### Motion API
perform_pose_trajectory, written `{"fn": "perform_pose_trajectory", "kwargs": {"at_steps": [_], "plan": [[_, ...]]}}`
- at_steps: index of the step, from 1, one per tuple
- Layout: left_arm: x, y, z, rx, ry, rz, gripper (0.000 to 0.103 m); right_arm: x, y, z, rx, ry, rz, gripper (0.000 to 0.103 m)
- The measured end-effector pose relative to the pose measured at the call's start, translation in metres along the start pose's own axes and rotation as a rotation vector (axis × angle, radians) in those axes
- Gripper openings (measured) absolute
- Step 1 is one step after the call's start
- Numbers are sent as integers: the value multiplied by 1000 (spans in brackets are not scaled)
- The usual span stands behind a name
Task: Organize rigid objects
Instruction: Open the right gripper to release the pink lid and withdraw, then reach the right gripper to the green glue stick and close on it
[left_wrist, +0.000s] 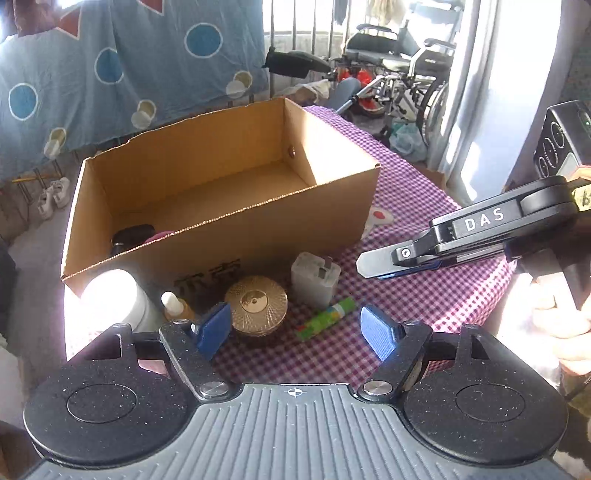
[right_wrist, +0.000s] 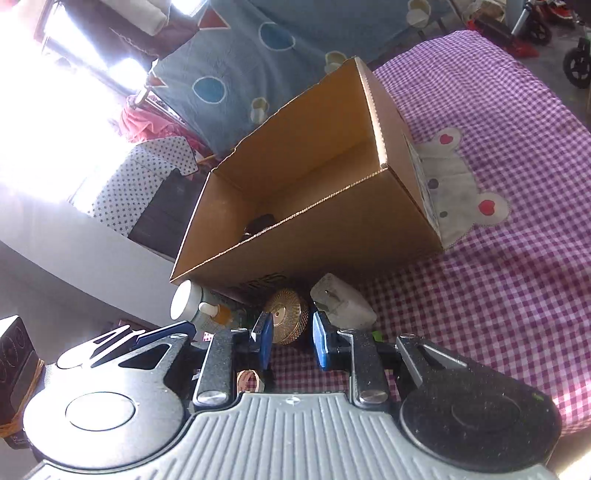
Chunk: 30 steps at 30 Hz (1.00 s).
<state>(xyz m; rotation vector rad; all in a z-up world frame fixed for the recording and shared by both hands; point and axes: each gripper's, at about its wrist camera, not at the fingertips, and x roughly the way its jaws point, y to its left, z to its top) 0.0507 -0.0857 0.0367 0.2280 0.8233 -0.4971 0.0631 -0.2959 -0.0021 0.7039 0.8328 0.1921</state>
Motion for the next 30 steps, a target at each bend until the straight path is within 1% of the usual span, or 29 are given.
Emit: {"fn": "perform_pose_trajectory", "kwargs": {"at_steps": [2, 4, 6, 9, 14, 17, 20, 25, 30], "plan": [[7, -18, -10, 47, -27, 22, 76, 6, -13, -9, 47, -12, 2, 25], [21, -34, -14, 94, -24, 63, 75, 18, -24, -18, 89, -4, 6, 25], [33, -45, -16, 128, -8, 62, 72, 27, -28, -24, 94, 5, -16, 25], [49, -49, -13, 140, 11, 58, 66, 34, -34, -29, 103, 13, -26, 25], [72, -50, -9, 149, 50, 77, 58, 40, -44, -32, 144, 11, -18, 25], [86, -51, -10, 161, 75, 90, 58, 38, -51, -32, 167, 8, -7, 25], [95, -49, -11, 159, 110, 86, 58, 37, -57, -33, 185, 4, 0, 25], [98, -50, -9, 133, 123, 81, 58, 35, -74, -28, 213, 5, 23, 25], [93, -53, -12, 100, 154, 46, 57, 32, -80, -27, 223, -2, 30, 25]]}}
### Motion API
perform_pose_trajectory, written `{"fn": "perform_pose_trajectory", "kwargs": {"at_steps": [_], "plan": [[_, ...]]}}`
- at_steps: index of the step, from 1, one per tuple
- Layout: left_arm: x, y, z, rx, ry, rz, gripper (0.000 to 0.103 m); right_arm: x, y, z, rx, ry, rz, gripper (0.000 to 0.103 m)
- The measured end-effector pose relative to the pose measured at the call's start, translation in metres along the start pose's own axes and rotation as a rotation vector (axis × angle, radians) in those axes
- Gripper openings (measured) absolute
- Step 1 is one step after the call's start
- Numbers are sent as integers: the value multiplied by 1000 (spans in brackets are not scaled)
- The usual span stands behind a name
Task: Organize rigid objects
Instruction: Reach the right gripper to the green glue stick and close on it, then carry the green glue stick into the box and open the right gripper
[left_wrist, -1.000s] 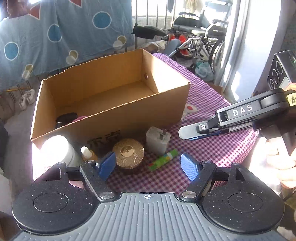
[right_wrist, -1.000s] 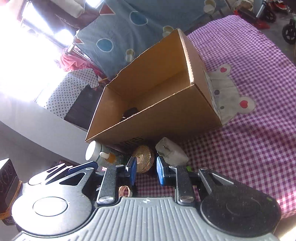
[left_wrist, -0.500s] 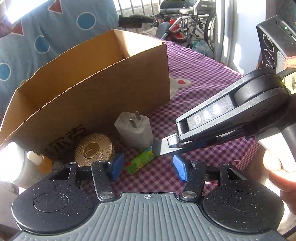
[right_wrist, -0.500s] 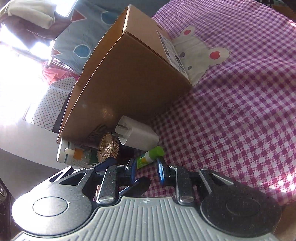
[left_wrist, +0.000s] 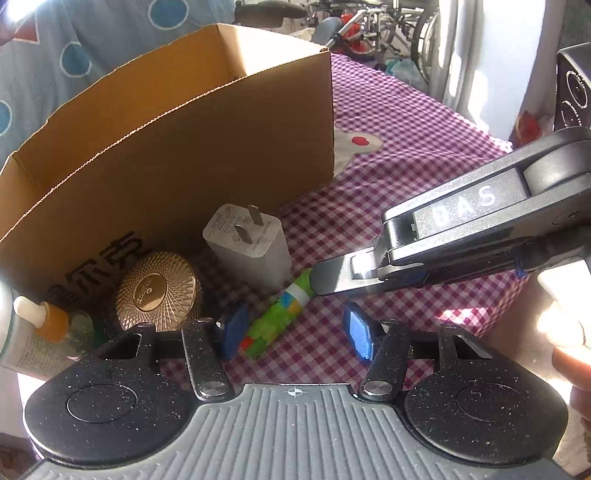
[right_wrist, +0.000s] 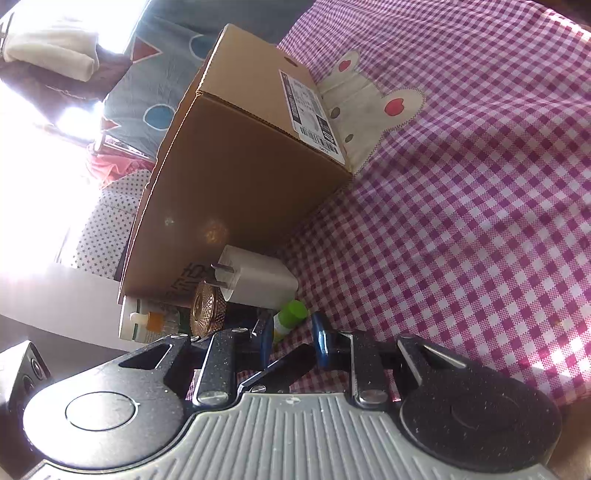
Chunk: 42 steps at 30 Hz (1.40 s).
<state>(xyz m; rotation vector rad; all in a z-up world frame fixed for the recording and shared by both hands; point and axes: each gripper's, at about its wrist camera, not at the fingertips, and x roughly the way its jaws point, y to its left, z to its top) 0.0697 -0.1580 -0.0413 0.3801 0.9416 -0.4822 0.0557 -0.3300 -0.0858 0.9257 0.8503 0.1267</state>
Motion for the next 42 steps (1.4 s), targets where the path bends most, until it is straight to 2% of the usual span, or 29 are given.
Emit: {"fn": "perform_pose_trajectory", "kwargs": {"at_steps": [7, 19, 26, 34, 42], "plan": [[-6, 2, -7, -89, 44, -120, 45, -8, -4, -2, 2, -2, 3, 25], [-7, 19, -11, -179, 6, -147, 35, 6, 23, -5, -73, 10, -59, 22], [-10, 26, -15, -205, -19, -180, 35, 22, 53, -10, -199, 17, -132, 23], [-13, 33, -23, -209, -58, -219, 35, 26, 64, -15, -269, 16, -171, 21], [-20, 38, -28, -237, -73, -245, 34, 13, 57, -17, -214, 15, -150, 21]]}}
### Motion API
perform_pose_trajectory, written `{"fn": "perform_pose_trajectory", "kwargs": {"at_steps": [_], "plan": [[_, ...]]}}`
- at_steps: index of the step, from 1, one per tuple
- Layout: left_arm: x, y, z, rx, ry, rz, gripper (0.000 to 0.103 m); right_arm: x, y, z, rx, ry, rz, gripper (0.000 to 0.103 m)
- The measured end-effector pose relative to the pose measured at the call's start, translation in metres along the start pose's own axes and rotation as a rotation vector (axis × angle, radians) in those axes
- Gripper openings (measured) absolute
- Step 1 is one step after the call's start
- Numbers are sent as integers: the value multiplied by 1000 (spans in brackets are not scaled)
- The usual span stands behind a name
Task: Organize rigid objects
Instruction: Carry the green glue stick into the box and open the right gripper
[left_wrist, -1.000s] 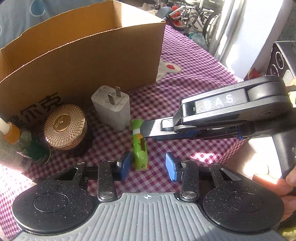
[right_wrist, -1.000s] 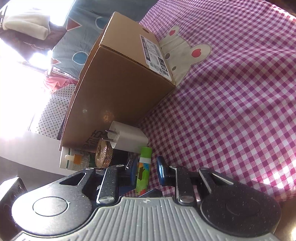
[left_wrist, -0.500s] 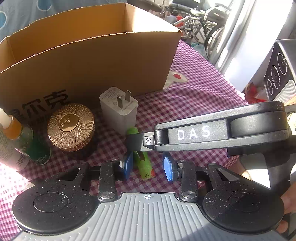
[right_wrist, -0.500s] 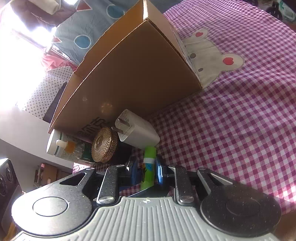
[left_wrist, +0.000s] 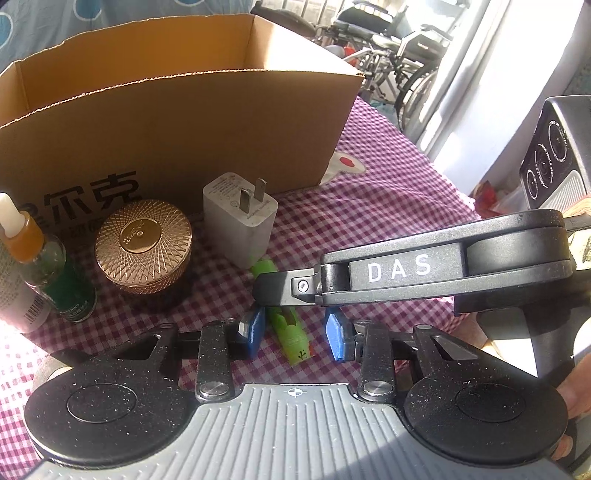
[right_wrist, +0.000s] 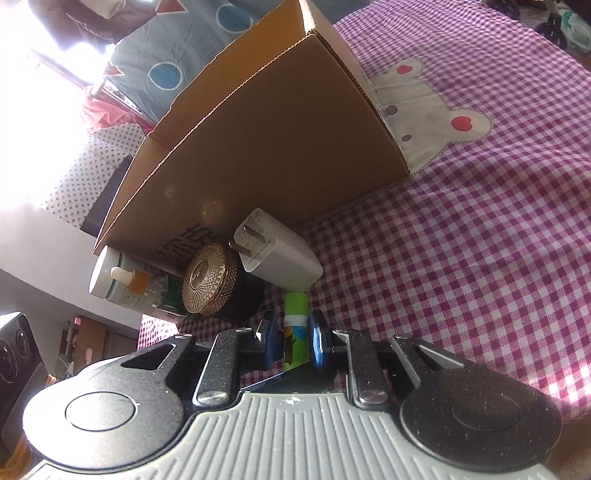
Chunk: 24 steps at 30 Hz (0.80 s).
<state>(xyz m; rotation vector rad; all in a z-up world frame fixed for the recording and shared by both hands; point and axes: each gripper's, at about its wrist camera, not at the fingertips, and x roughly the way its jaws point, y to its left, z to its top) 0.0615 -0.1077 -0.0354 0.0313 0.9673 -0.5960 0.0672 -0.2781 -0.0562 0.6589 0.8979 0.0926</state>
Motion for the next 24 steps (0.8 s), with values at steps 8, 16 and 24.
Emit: {"fn": "perform_pose_trajectory", "kwargs": {"at_steps": [8, 16, 24], "plan": [[-24, -13, 1, 29, -54, 6, 34, -28, 3, -4, -18, -60, 17, 20], [-78, -12, 28, 43, -179, 45, 34, -66, 57, 20, -158, -169, 72, 20], [-112, 16, 85, 2, -246, 108, 34, -58, 111, 81, -275, -174, 151, 20]]}}
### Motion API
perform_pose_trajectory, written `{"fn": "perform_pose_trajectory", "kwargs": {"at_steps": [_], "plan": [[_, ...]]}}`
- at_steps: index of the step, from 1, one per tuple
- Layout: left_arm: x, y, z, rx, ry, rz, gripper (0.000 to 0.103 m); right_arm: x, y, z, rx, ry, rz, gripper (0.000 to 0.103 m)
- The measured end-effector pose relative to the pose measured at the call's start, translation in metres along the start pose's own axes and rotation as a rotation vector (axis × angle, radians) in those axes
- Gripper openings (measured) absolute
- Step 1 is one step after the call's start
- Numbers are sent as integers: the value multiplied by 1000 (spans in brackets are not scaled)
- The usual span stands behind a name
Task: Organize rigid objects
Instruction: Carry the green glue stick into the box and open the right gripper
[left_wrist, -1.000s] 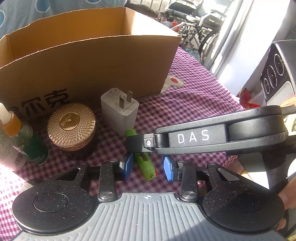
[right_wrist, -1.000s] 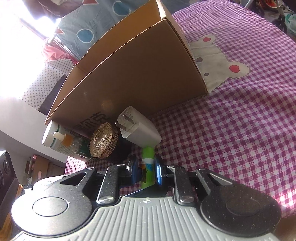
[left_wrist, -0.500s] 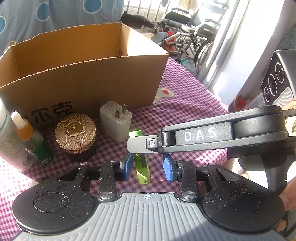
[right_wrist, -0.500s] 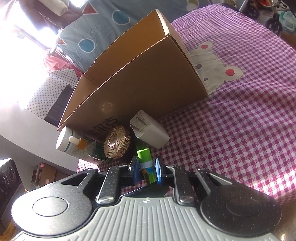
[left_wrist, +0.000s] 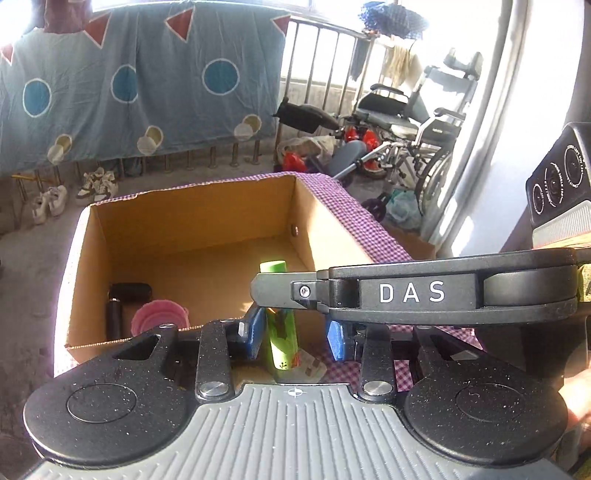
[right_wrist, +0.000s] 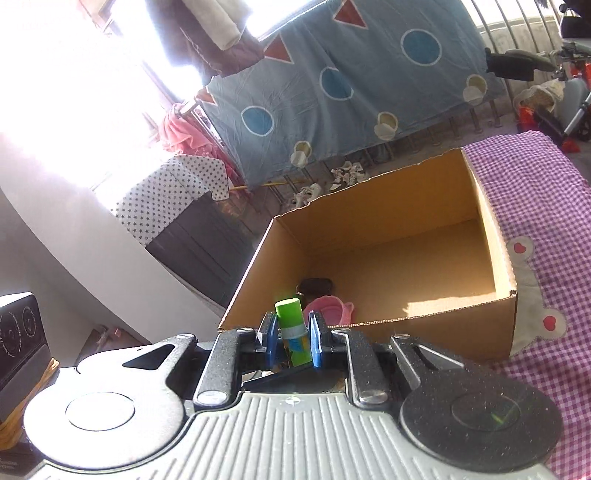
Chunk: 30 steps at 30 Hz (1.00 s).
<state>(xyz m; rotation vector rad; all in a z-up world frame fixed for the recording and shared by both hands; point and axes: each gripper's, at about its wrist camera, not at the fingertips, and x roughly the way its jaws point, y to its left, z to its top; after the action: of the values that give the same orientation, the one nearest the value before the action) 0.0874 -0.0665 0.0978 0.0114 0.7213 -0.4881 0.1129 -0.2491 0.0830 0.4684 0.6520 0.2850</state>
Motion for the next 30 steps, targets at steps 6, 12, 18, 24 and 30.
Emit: {"fn": "perform_pose_trajectory", "kwargs": {"at_steps": [6, 12, 18, 24, 30], "plan": [[24, 38, 44, -44, 43, 33, 34, 45, 3, 55, -5, 74, 59, 19], [62, 81, 63, -122, 142, 70, 34, 113, -10, 94, 43, 204, 89, 19], [100, 117, 70, -199, 235, 104, 34, 178, -30, 110, 94, 307, 67, 19], [128, 136, 70, -241, 309, 125, 34, 228, -47, 113, 107, 387, 18, 19], [143, 152, 69, -281, 344, 165, 36, 266, -55, 110, 34, 428, -65, 20]]}}
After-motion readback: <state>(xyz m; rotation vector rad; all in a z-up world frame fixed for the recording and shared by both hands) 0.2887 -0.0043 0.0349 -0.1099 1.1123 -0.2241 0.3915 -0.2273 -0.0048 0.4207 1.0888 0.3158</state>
